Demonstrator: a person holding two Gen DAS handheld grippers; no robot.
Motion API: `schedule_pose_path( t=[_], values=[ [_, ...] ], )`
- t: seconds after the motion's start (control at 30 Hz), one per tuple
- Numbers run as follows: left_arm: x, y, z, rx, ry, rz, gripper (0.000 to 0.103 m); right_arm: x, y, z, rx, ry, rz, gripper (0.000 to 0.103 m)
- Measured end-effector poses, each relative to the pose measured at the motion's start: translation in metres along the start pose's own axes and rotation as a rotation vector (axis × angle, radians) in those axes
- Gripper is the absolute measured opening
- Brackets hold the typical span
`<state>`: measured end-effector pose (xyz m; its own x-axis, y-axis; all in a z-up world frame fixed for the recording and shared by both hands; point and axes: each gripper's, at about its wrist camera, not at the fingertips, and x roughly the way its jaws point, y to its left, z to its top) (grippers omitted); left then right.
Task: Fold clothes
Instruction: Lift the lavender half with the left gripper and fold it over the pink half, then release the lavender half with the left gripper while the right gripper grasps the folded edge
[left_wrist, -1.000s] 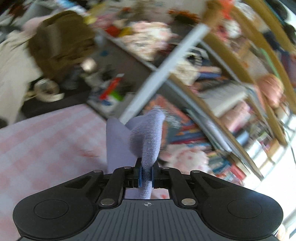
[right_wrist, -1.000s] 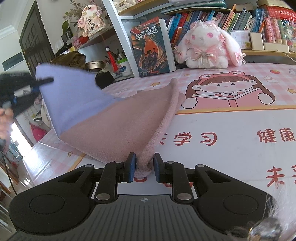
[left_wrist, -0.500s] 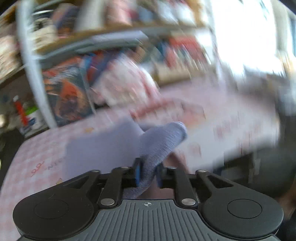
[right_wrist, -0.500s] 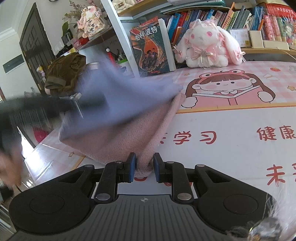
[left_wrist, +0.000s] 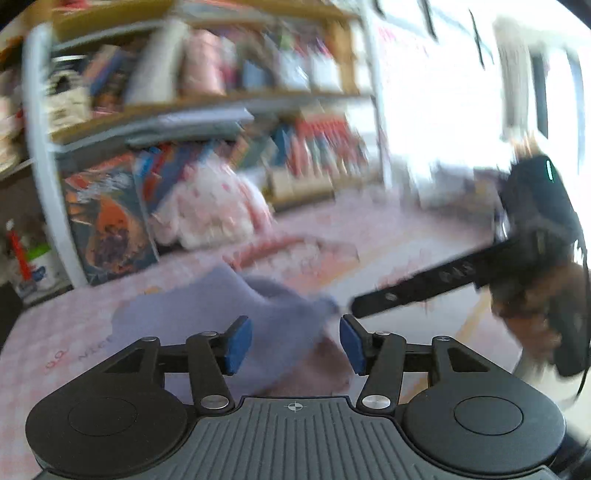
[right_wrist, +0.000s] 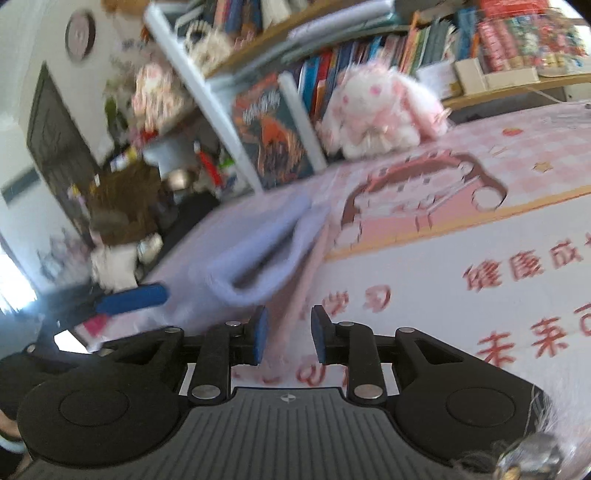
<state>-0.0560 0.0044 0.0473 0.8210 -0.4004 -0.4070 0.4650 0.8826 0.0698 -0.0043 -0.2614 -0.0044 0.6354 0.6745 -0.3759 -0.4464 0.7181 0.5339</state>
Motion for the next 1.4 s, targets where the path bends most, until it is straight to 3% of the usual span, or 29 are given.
schedule_pose_path(
  t=[0.1,0.2,0.27,0.4,0.5,0.53,0.57,0.7,0.77,0.83,0.93,1.03,1.1,1.2,1.27,1.4],
  values=[
    [-0.005,0.030,0.001,-0.087,-0.030,0.071,0.051,-0.013,0.006,0.019,0.039,-0.067,0.058,0.041],
    [0.010,0.049,-0.012,-0.093,0.026,0.142,0.031,-0.005,0.028,0.034,-0.011,-0.069,0.123,0.047],
    [0.016,0.051,-0.023,-0.089,0.037,0.118,0.026,0.008,0.046,0.041,-0.066,-0.037,0.143,0.049],
    [0.015,0.049,-0.038,-0.099,0.009,0.039,0.026,0.052,0.065,0.037,-0.125,0.081,0.084,0.049],
    [0.015,0.048,-0.043,-0.110,0.031,0.009,0.022,0.083,0.065,0.028,-0.128,0.173,0.034,0.040],
    [0.015,0.046,-0.045,-0.101,0.048,0.008,0.022,0.085,0.066,0.026,-0.133,0.177,0.024,0.023],
    [0.015,0.043,-0.047,-0.092,0.065,0.007,0.022,0.085,0.067,0.024,-0.134,0.175,0.022,0.015],
    [0.014,0.052,-0.051,-0.194,0.068,-0.026,0.020,0.056,0.065,0.022,-0.085,0.081,0.121,0.013],
    [0.017,0.055,-0.053,-0.230,0.086,-0.037,0.020,0.054,0.057,0.013,-0.072,0.077,0.083,0.012],
    [0.021,0.051,-0.055,-0.213,0.099,-0.030,0.020,0.069,0.040,0.001,-0.045,0.134,0.000,0.012],
    [0.021,0.046,-0.053,-0.177,0.103,-0.013,0.021,0.071,0.018,-0.007,0.065,0.125,0.054,0.012],
    [0.016,0.044,-0.047,-0.155,0.096,-0.003,0.022,0.070,0.027,-0.002,0.010,0.142,0.037,0.014],
    [0.005,0.044,-0.039,-0.152,0.047,0.000,0.023,0.068,0.033,0.003,-0.019,0.151,0.032,0.017],
    [-0.006,0.051,-0.031,-0.171,-0.042,0.009,0.025,0.066,0.035,0.011,-0.012,0.129,0.036,0.031],
    [0.001,0.056,-0.029,-0.172,-0.032,0.030,0.025,0.068,0.034,0.018,0.007,0.116,0.039,0.039],
    [0.018,0.064,-0.031,-0.177,0.008,0.062,0.025,0.086,0.032,0.028,0.052,0.134,0.014,0.039]
  ],
)
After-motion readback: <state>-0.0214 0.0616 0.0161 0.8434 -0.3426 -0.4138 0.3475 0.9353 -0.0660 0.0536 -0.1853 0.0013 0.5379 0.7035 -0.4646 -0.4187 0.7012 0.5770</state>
